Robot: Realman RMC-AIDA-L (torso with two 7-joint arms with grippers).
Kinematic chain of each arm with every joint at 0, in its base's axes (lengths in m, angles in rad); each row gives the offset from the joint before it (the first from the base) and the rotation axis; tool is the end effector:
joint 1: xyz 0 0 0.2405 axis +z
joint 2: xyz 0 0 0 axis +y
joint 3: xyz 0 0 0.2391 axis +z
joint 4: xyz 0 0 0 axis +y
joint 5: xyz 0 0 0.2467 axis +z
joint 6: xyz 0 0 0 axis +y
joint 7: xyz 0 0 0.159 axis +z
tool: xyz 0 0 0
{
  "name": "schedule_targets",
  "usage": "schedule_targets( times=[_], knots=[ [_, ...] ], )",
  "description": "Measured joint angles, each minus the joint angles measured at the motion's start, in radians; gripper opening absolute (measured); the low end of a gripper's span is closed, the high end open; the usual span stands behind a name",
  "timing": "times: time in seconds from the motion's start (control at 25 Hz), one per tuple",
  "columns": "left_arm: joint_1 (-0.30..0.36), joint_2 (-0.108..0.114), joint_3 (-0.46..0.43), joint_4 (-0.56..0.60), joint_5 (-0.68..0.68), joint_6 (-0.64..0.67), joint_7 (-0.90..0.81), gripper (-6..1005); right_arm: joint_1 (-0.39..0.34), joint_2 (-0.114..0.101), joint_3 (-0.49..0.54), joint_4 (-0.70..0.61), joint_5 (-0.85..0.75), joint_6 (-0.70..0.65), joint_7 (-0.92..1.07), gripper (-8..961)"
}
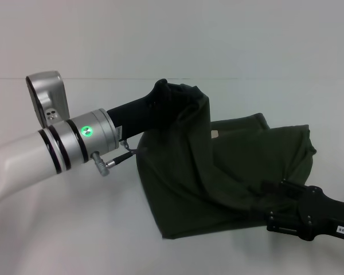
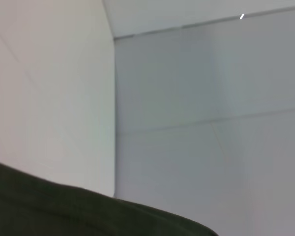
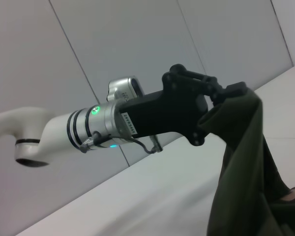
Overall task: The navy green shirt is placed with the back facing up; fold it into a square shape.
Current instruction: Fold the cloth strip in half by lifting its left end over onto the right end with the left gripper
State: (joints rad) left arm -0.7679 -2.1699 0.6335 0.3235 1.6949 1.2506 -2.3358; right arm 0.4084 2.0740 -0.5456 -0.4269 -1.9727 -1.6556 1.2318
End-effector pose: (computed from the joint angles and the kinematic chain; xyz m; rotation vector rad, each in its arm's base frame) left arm -0.1865 0.4109 -0.0785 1.8699 2.0754 1.2650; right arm 0.3075 0.2916 -0.0258 -2.5984 0.8340 0.9688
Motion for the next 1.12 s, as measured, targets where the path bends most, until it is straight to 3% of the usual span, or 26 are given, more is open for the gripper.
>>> schedule_targets(
  times=[0.2, 0.4, 0.76, 1.12],
  knots=[
    [-0.018, -0.006, 0.000, -0.131, -0.140, -0.076, 0.151, 127, -0.003, 0.002, 0.001, 0.002, 0.001, 0.000, 0.005, 896],
    [-0.016, -0.006, 0.000, -0.156, -0.188, -0.101, 0.205, 144, -0.009, 0.004, 0.001, 0.002, 0.005, 0.000, 0.003, 895],
    [-0.022, -0.007, 0.000, -0.262, -0.364, -0.035, 0.403, 174, -0.011, 0.009, 0.029, 0.002, 0.008, 0.001, 0.006, 895],
    [-0.081, -0.007, 0.000, -0.323, -0.385, -0.096, 0.430, 572, 0.000, 0.012, 0.070, 0.002, 0.008, 0.004, 0.007, 895]
  ],
)
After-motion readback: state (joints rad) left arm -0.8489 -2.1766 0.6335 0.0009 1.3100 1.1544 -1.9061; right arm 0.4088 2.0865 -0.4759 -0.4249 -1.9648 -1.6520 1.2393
